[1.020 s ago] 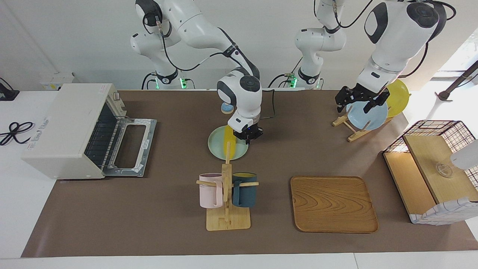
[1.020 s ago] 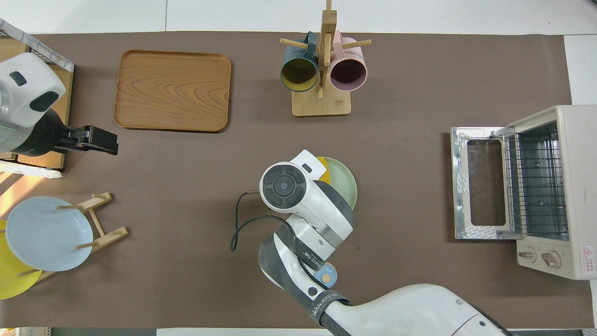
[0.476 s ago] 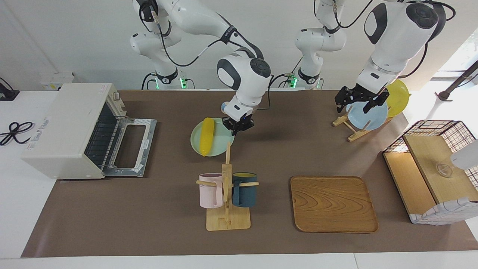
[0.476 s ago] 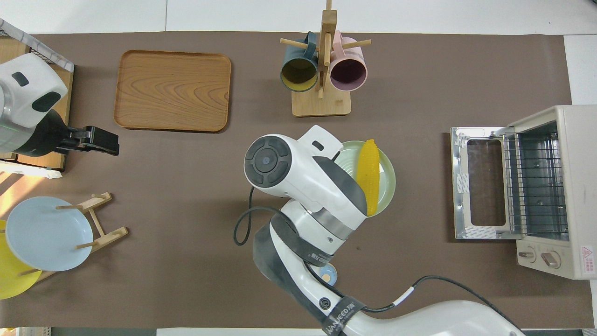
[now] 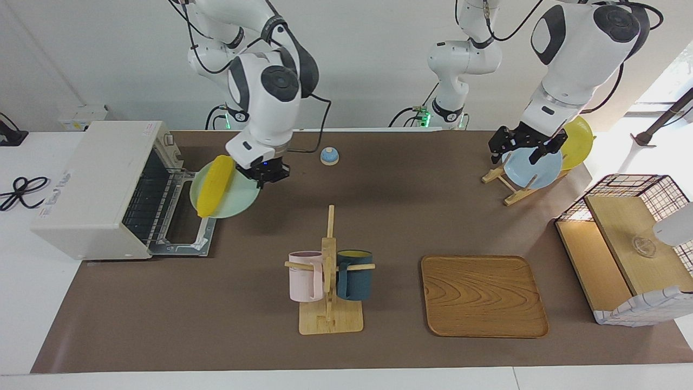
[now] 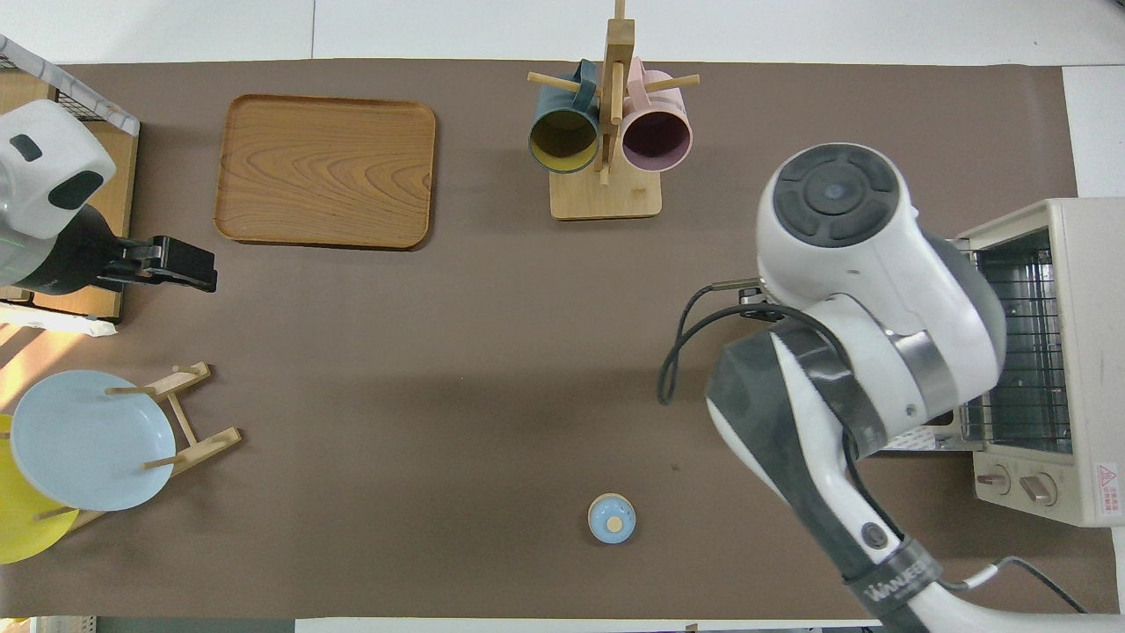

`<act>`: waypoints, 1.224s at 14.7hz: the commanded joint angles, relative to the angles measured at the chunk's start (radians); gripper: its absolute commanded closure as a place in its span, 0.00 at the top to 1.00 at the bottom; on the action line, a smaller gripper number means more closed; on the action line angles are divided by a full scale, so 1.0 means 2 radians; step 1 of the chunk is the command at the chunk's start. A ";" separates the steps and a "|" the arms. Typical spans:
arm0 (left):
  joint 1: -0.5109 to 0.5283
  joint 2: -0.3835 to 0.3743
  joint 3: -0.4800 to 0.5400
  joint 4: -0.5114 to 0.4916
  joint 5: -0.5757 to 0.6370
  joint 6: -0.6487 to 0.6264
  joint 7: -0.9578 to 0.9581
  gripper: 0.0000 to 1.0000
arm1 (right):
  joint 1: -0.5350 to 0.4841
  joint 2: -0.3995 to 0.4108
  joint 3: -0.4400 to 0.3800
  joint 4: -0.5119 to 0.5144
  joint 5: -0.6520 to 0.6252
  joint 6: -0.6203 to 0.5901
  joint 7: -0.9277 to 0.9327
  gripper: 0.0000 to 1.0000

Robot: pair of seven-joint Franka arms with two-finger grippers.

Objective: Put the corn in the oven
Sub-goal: 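Carry the corn with the right gripper into the open toaster oven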

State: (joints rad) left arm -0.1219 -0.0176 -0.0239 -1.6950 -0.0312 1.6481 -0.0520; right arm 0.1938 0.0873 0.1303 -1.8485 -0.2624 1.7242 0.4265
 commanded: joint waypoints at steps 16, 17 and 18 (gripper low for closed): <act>0.003 -0.009 -0.003 -0.008 0.009 0.002 -0.005 1.00 | -0.212 -0.078 0.006 -0.205 0.026 0.176 -0.219 0.00; 0.004 -0.009 -0.003 -0.008 0.009 0.002 -0.005 1.00 | -0.213 -0.083 0.006 -0.216 0.027 0.189 -0.219 0.00; 0.004 -0.009 -0.003 -0.008 0.009 0.002 -0.005 1.00 | -0.213 -0.086 0.006 -0.225 0.027 0.200 -0.219 0.00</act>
State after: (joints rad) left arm -0.1219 -0.0176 -0.0241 -1.6950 -0.0311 1.6484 -0.0520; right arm -0.2010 -0.0412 0.1304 -2.2205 -0.2364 2.0655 0.0258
